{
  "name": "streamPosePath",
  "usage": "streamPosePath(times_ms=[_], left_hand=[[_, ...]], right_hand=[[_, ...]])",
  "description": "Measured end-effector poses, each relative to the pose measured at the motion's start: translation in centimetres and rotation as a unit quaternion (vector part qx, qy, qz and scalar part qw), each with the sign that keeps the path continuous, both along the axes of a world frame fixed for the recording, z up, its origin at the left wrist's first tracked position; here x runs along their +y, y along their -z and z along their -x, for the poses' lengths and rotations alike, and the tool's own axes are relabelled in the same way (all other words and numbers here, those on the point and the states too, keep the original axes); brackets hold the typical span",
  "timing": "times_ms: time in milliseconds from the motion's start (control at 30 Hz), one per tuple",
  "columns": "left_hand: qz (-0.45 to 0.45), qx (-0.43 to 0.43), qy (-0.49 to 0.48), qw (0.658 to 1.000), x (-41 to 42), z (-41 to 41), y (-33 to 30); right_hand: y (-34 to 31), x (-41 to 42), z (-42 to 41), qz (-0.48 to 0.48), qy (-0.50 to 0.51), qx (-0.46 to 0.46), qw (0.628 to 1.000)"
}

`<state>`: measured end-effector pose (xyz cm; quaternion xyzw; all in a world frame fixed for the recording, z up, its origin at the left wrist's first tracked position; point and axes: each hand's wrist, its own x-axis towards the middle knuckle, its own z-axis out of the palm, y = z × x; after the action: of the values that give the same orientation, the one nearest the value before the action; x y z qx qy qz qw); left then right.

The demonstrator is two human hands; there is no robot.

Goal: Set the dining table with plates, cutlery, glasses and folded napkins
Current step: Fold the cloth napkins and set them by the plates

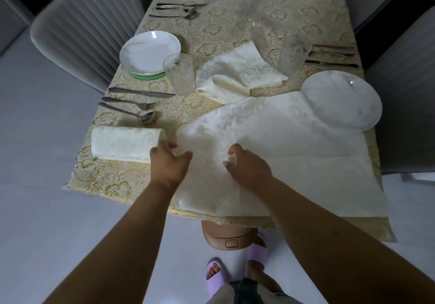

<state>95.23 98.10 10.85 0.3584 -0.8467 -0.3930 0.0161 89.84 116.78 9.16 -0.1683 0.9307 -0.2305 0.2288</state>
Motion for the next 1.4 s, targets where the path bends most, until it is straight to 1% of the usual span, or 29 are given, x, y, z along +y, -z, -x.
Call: streamPosePath(times_ms=[67, 200, 333, 433, 500, 567, 633, 700, 767, 867, 900, 933, 1000, 1067, 1133, 1200, 1300, 1400], left_hand=[[0.003, -0.024, -0.008, 1.0, 0.5, -1.5, 1.0], [0.02, -0.082, 0.021, 0.996, 0.9, -3.0, 1.9], [-0.007, -0.136, 0.036, 0.99, 0.9, -4.1, 1.8], [-0.046, -0.108, 0.036, 0.992, 0.4, -5.0, 1.4], [-0.104, -0.061, 0.02, 0.992, 0.0, -5.7, 1.1], [-0.171, -0.019, 0.004, 0.985, -0.3, -6.6, 0.6], [-0.212, 0.009, -0.001, 0.977, -0.4, -7.5, 0.4], [-0.209, 0.036, -0.001, 0.977, -0.6, -8.0, 0.4], [-0.176, 0.046, 0.014, 0.983, -0.9, -8.3, 0.6], [-0.068, 0.0, 0.07, 0.995, -1.2, -8.5, 1.3], [-0.04, -0.016, 0.076, 0.996, -1.2, -8.5, 1.5], [-0.031, -0.029, 0.073, 0.996, -1.2, -8.6, 1.7], [-0.065, -0.054, 0.058, 0.995, -1.2, -8.7, 1.7], [-0.103, -0.08, 0.07, 0.989, -1.2, -9.0, 1.8], [-0.095, -0.095, 0.085, 0.987, -1.2, -9.4, 1.9], [-0.092, -0.068, 0.06, 0.992, -1.2, -9.6, 1.9], [-0.115, -0.017, -0.012, 0.993, -0.9, -9.6, 1.6], [-0.169, -0.006, -0.056, 0.984, -0.4, -9.7, 1.3]], right_hand=[[0.3, -0.1, -0.1, 0.009, 0.0, 0.001, 1.0], [0.4, -1.2, -0.1, 0.013, -0.008, 0.006, 1.0], [0.4, -2.7, 0.3, -0.027, -0.026, 0.017, 0.999], [0.4, -3.6, 0.5, -0.054, -0.037, 0.038, 0.997], [0.3, -3.9, 0.6, -0.06, -0.032, 0.057, 0.996], [0.2, -4.2, 0.6, -0.056, -0.025, 0.073, 0.996], [0.2, -4.3, 0.7, -0.049, -0.015, 0.08, 0.995], [0.3, -4.3, 0.7, -0.047, -0.011, 0.083, 0.995], [0.5, -4.3, 0.7, -0.045, -0.009, 0.084, 0.995], [0.6, -4.4, 0.4, -0.043, -0.012, 0.083, 0.996], [0.7, -4.4, 0.3, -0.044, -0.013, 0.085, 0.995], [0.7, -4.4, 0.3, -0.043, -0.011, 0.089, 0.995], [0.8, -4.2, 0.3, -0.035, 0.0, 0.096, 0.995], [0.9, -4.0, 0.4, -0.026, 0.021, 0.098, 0.995], [1.0, -3.9, 0.6, -0.022, 0.035, 0.099, 0.994], [1.1, -3.9, 0.7, -0.021, 0.038, 0.097, 0.994], [1.1, -3.9, 0.6, 0.001, 0.047, 0.096, 0.994], [1.0, -3.9, 0.1, 0.018, 0.056, 0.1, 0.993]])
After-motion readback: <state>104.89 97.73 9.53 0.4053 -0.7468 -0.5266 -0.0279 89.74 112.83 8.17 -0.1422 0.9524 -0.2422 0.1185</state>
